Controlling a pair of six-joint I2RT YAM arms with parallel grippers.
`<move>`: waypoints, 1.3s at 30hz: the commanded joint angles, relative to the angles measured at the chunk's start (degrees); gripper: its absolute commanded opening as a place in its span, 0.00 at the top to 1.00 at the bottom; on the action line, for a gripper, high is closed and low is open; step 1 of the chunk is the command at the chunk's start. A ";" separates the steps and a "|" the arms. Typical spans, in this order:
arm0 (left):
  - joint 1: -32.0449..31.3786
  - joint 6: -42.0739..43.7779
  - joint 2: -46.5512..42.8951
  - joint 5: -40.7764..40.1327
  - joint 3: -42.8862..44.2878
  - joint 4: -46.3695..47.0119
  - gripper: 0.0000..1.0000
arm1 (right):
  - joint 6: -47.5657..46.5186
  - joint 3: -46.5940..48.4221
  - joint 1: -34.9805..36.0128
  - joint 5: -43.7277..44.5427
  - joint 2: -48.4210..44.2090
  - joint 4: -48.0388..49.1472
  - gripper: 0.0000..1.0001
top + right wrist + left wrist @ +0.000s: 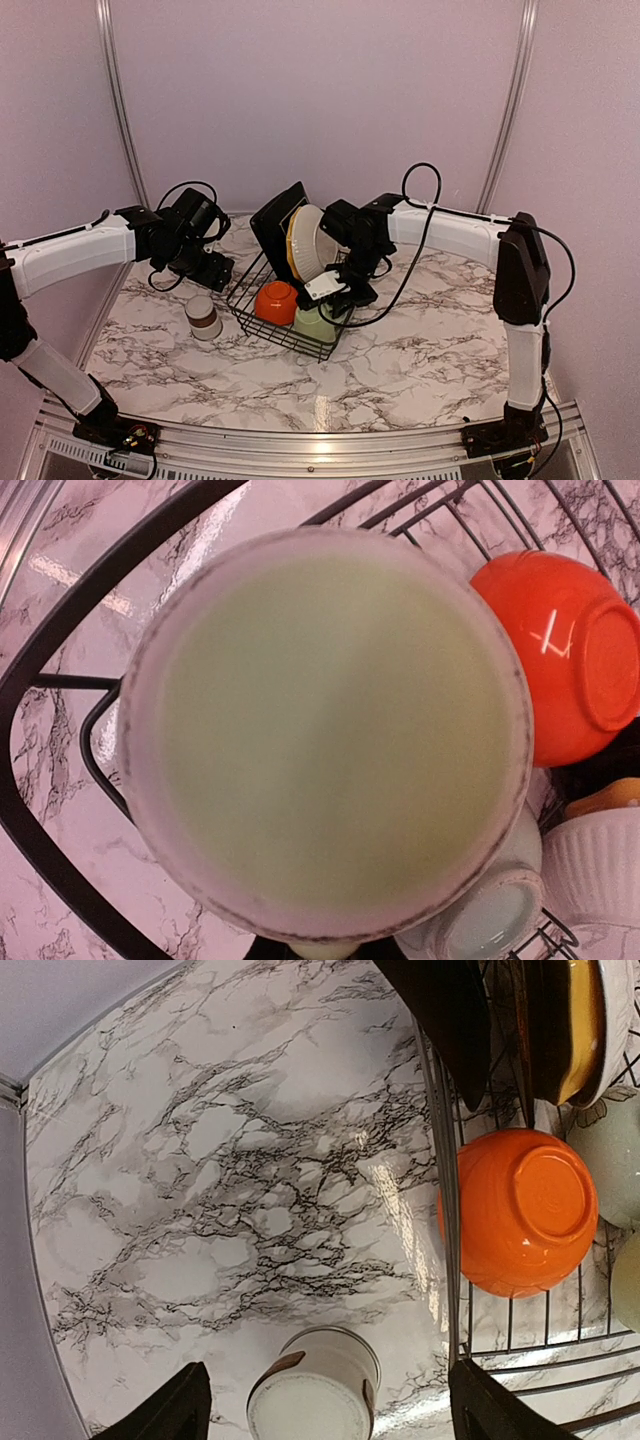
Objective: Load the mixed dishes into the dish rack
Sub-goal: Turn the cup upside down over the dish rack, then grab the cup from the center of the board.
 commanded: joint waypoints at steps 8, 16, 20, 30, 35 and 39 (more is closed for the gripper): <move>0.41 0.30 -0.22 -0.09 -0.07 1.12 0.15 | -1.05 -0.62 0.50 3.56 -1.95 1.84 0.70; 0.50 0.88 1.10 3.45 0.34 0.24 0.15 | -1.31 -1.35 0.50 7.70 -5.22 1.03 0.61; 0.59 -0.16 1.38 6.45 0.47 -2.52 0.15 | -0.32 -1.66 0.50 8.25 -8.47 0.73 0.61; 0.75 -3.27 1.66 4.62 -0.93 -12.28 0.13 | 9.45 -2.26 -3.56 3.75 -14.02 3.45 0.58; 0.92 -3.87 2.93 4.27 -1.83 -13.98 0.13 | 12.87 -4.74 -7.40 0.84 -17.30 6.28 0.49; 1.24 -3.68 2.51 4.54 0.62 -13.76 0.14 | 15.01 -6.98 -9.14 2.09 -19.53 8.92 0.48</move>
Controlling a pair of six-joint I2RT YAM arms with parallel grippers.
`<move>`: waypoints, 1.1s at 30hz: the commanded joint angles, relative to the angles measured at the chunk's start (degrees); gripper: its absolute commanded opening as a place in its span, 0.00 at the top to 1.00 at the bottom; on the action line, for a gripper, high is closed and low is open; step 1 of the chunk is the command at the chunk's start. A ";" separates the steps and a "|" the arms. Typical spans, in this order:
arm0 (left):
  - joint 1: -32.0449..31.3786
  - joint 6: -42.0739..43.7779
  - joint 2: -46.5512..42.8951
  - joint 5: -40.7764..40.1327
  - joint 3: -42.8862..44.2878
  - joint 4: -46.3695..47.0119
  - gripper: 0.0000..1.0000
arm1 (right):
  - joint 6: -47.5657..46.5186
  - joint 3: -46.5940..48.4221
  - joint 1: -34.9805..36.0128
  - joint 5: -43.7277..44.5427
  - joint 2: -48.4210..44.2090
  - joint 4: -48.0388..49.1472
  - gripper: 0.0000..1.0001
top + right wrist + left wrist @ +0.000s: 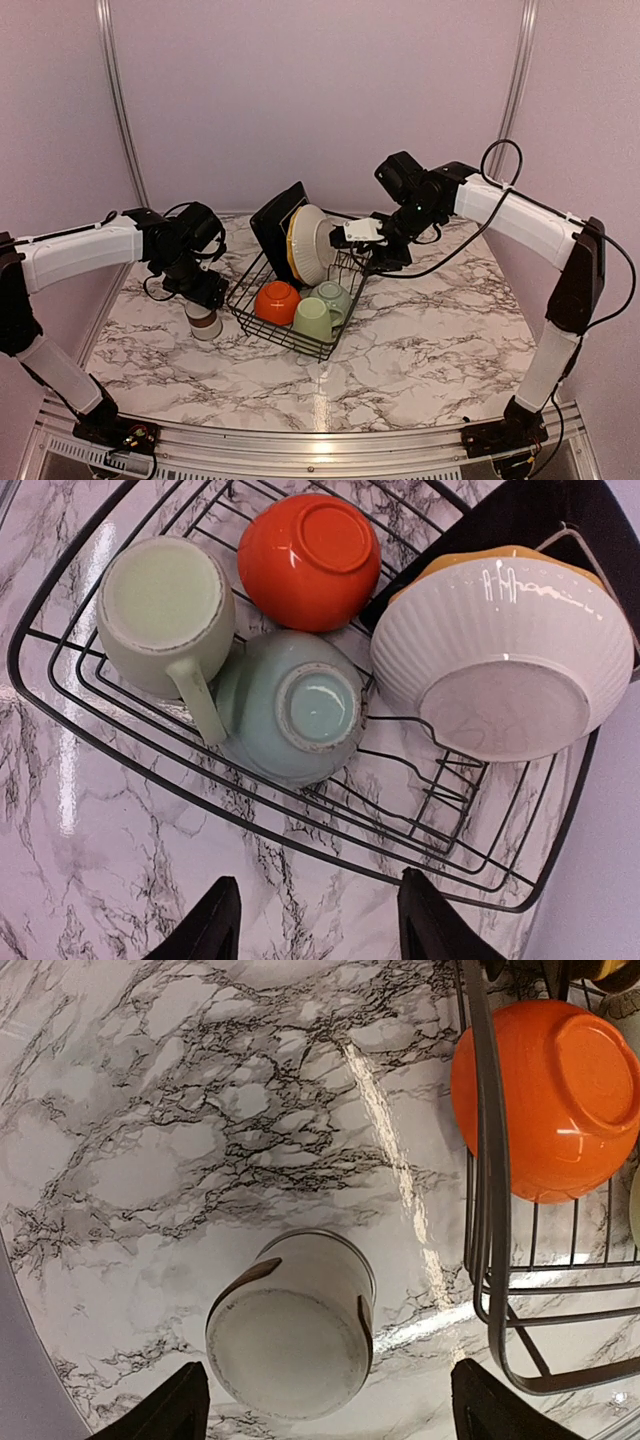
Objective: Load the mixed dishes into the dish rack
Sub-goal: Grab the cup from the center of the board.
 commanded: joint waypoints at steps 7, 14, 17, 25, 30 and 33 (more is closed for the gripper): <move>4.44 0.69 -5.77 5.25 1.88 -0.59 0.12 | 6.20 -5.10 -2.03 1.16 -4.93 6.67 0.48; 5.79 2.79 0.36 8.11 -2.11 0.19 0.11 | 10.45 -6.84 -3.38 2.07 -5.13 11.46 0.45; 5.80 2.92 1.54 9.14 -2.75 1.06 0.11 | 10.46 -7.65 -3.48 2.48 -5.71 11.74 0.44; 5.82 3.37 5.55 7.33 -2.76 2.62 0.15 | 10.80 -8.93 -3.50 2.18 -6.26 12.34 0.43; 5.82 3.72 6.85 5.73 -1.63 2.28 0.28 | 10.96 -9.02 -3.50 2.31 -6.06 12.53 0.43; 5.82 3.52 6.67 5.91 0.13 0.12 0.38 | 10.99 -9.31 -3.48 2.56 -6.07 12.68 0.43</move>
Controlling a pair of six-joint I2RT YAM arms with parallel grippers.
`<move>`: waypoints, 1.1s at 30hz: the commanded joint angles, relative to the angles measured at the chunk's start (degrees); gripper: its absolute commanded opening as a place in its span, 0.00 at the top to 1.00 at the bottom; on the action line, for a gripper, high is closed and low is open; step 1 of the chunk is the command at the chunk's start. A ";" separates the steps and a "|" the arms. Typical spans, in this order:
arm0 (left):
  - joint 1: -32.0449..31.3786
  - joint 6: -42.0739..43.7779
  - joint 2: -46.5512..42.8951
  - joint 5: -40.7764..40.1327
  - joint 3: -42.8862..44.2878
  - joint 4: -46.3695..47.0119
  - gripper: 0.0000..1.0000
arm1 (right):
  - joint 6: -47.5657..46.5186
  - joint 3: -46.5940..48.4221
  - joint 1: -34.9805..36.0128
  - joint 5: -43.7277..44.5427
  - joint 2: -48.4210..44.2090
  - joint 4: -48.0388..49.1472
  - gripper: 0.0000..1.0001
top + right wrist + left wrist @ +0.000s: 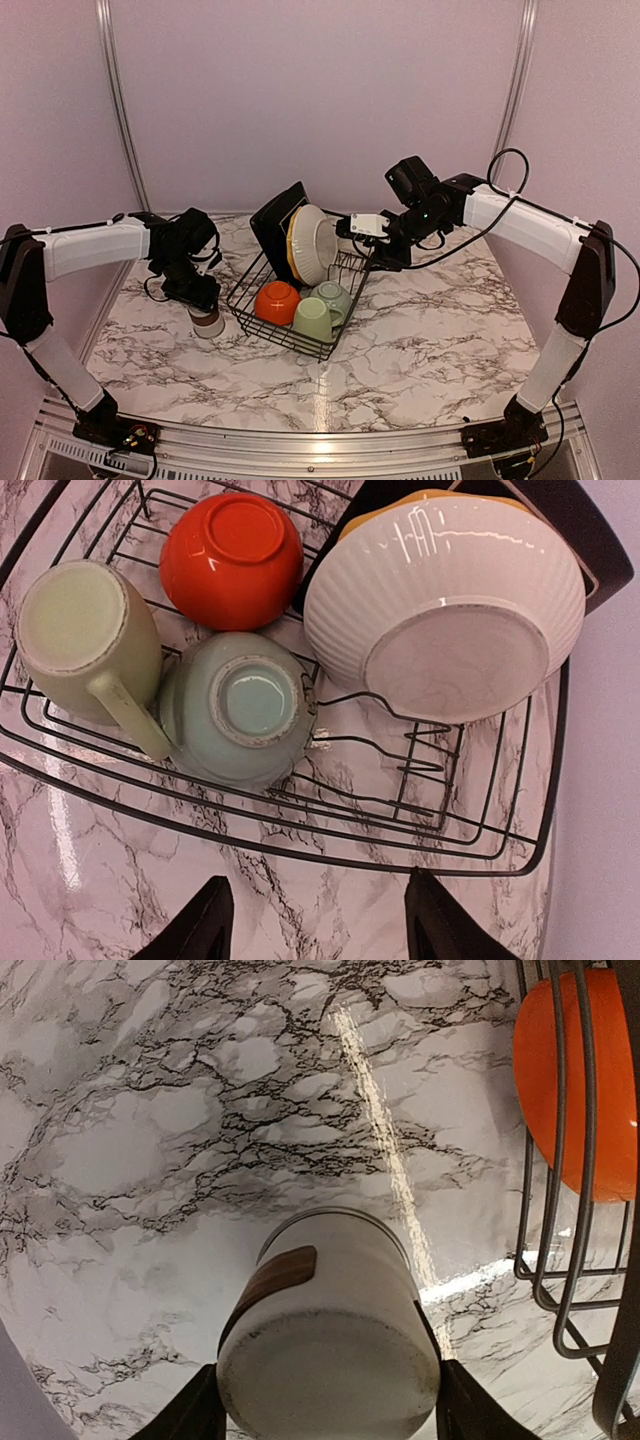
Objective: Load the mixed dishes into the dish rack
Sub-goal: Grab the cup from the center of the board, then place the upside down cup on the dish rack.
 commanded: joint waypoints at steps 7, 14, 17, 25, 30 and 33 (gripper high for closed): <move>0.22 0.10 -1.96 -3.42 11.95 -9.16 0.41 | 0.83 -1.24 -0.35 1.76 -1.66 1.80 0.43; 0.18 0.85 -1.61 -3.87 23.44 -12.14 0.43 | 0.85 -2.07 -0.35 2.68 -1.40 2.54 0.43; -0.84 1.51 -0.97 0.04 26.60 -9.99 0.46 | 0.94 -2.73 -0.36 3.27 -1.45 2.87 0.43; -7.28 4.04 4.26 7.51 31.39 -7.90 0.48 | 1.21 -3.33 -0.35 4.03 -1.63 3.19 0.43; -9.96 5.61 6.57 9.68 31.31 -8.76 0.48 | 1.07 -3.84 -0.35 4.27 -1.71 3.36 0.43; -10.84 6.68 8.02 10.56 30.93 -10.11 0.49 | 1.11 -4.03 -0.35 4.25 -1.56 3.62 0.43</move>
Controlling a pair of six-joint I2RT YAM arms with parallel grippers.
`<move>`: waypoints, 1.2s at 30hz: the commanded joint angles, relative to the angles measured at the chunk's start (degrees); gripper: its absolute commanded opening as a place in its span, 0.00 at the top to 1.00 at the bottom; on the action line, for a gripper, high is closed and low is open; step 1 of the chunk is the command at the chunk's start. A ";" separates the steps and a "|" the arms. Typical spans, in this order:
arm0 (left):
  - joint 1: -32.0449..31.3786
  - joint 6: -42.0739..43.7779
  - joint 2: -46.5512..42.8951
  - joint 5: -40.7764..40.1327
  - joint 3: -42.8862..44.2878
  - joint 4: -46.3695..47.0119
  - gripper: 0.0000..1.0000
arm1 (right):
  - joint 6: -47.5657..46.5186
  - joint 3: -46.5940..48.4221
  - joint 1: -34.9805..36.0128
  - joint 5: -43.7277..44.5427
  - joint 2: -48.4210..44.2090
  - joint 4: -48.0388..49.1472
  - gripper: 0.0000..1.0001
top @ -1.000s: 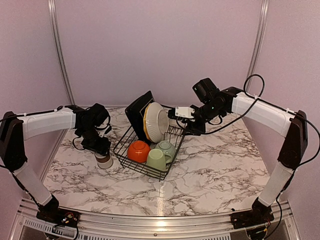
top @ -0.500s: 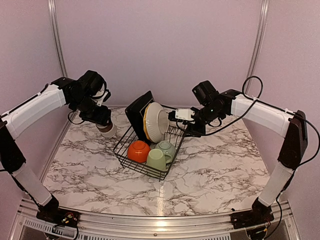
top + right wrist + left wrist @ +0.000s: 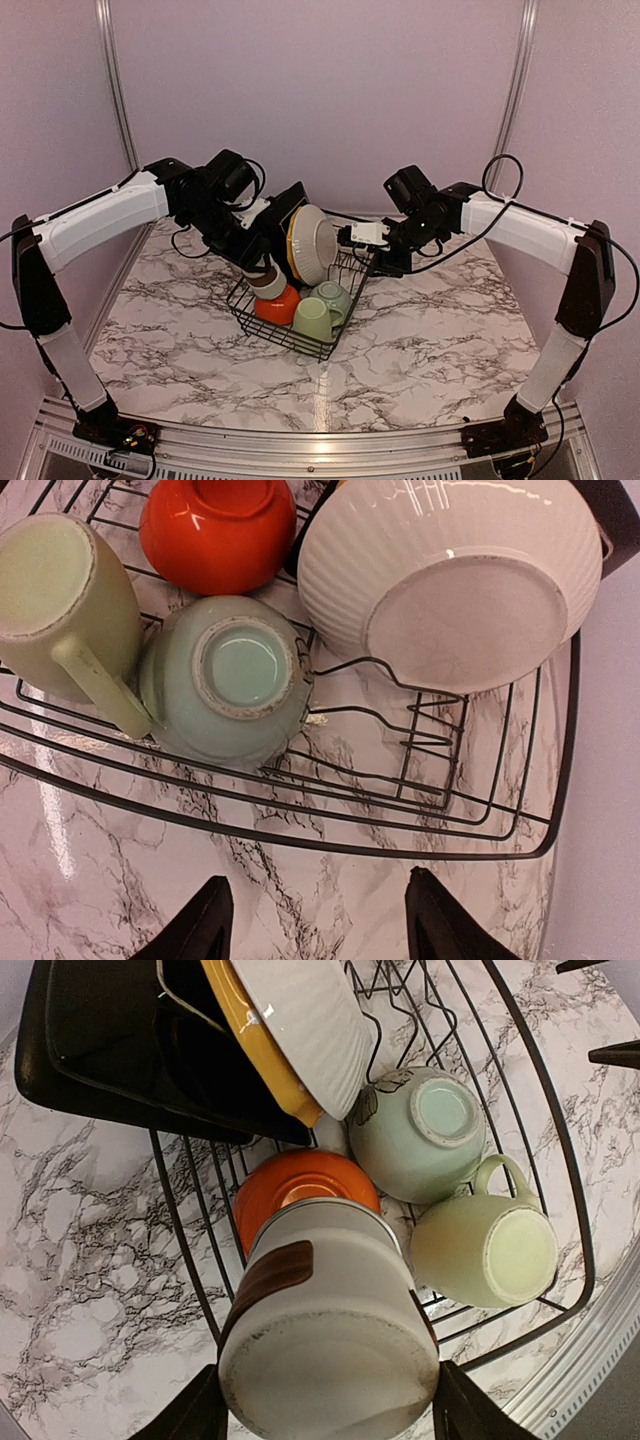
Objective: Load the mixed dishes into the dish rack
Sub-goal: Place the upside down cup on the dish rack.
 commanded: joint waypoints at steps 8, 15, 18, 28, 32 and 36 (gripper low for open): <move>-1.80 3.42 3.21 4.35 -1.94 -2.93 0.52 | 0.51 -1.19 -0.37 0.56 -1.36 1.22 0.43; -3.82 6.05 4.60 9.25 -4.36 -4.06 0.56 | 0.19 -2.20 -0.44 0.38 -1.94 1.57 0.43; -5.26 7.44 4.51 12.41 -6.67 -4.16 0.55 | 0.04 -2.85 -0.57 0.17 -2.36 1.86 0.43; -5.98 9.13 13.53 7.83 -1.02 -4.90 0.58 | 0.21 -3.35 -0.88 -1.10 -2.85 2.15 0.43; -5.98 9.56 12.24 8.53 -0.14 -5.34 0.61 | 0.02 -3.85 -0.92 -0.85 -3.40 2.24 0.43; -5.74 10.66 9.46 8.76 -1.48 -5.23 0.59 | -0.18 -3.59 -0.97 -1.01 -3.15 2.32 0.43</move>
